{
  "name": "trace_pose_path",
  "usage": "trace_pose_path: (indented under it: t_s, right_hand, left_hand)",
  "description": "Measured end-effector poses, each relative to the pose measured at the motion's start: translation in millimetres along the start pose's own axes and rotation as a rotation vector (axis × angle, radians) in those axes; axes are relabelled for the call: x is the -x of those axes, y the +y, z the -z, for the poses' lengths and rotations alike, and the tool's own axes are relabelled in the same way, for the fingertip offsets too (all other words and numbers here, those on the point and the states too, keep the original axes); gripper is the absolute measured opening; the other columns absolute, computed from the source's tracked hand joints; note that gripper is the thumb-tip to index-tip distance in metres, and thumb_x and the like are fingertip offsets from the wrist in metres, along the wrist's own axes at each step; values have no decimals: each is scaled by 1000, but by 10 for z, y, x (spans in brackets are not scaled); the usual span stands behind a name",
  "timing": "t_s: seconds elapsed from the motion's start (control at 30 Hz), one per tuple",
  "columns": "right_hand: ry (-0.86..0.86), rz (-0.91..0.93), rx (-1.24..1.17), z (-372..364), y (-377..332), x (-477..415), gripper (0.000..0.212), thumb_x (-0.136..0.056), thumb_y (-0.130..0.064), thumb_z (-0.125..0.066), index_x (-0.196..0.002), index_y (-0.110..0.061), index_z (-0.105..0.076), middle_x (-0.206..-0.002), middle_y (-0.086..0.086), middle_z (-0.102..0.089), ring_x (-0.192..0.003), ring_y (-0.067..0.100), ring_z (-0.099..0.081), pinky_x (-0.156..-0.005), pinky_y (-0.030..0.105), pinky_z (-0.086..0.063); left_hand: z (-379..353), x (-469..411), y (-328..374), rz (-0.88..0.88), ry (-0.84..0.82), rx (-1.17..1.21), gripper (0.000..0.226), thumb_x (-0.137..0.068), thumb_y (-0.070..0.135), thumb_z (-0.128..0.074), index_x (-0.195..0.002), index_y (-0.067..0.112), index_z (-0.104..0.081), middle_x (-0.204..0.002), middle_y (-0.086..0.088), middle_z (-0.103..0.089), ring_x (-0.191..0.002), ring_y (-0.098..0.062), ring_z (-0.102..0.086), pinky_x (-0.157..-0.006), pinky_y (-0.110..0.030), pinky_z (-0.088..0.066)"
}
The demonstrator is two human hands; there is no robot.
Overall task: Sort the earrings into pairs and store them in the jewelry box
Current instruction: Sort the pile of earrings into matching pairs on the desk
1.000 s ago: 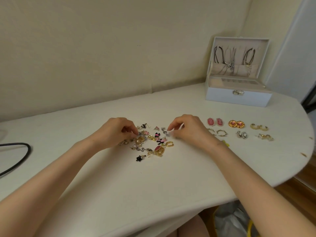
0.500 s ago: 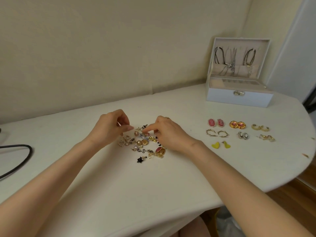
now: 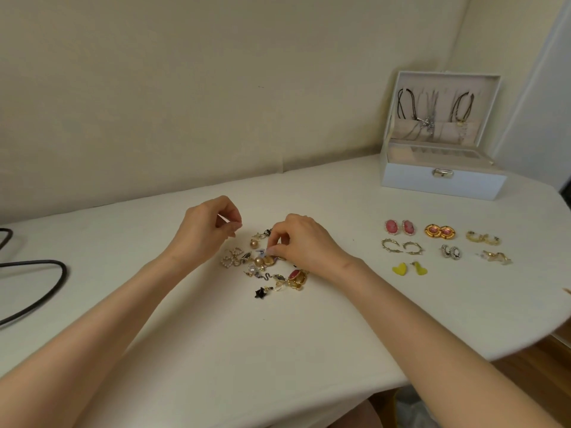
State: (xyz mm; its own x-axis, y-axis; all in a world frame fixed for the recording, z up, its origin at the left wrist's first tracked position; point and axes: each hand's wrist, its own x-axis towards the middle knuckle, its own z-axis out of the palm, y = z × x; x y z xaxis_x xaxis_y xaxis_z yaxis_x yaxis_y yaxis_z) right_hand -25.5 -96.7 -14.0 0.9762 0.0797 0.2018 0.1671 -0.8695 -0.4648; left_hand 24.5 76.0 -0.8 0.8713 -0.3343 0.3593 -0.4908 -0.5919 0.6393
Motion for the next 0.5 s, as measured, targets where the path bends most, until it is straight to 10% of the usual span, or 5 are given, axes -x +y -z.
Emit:
trace_pose_path:
  t_s: [0.5]
  right_hand:
    - [85,-196,-299,283,234,116,7,-80,-13,-65,-74,-17,-65,-76,-6,-66,-70,8,-60,-60,18,-46]
  left_hand:
    - [27,-20,-84,109,-56,244,9,-81,-2,-65,-76,5,-65,-72,-6,-67,-61,-5,-65,-59,-11,-50]
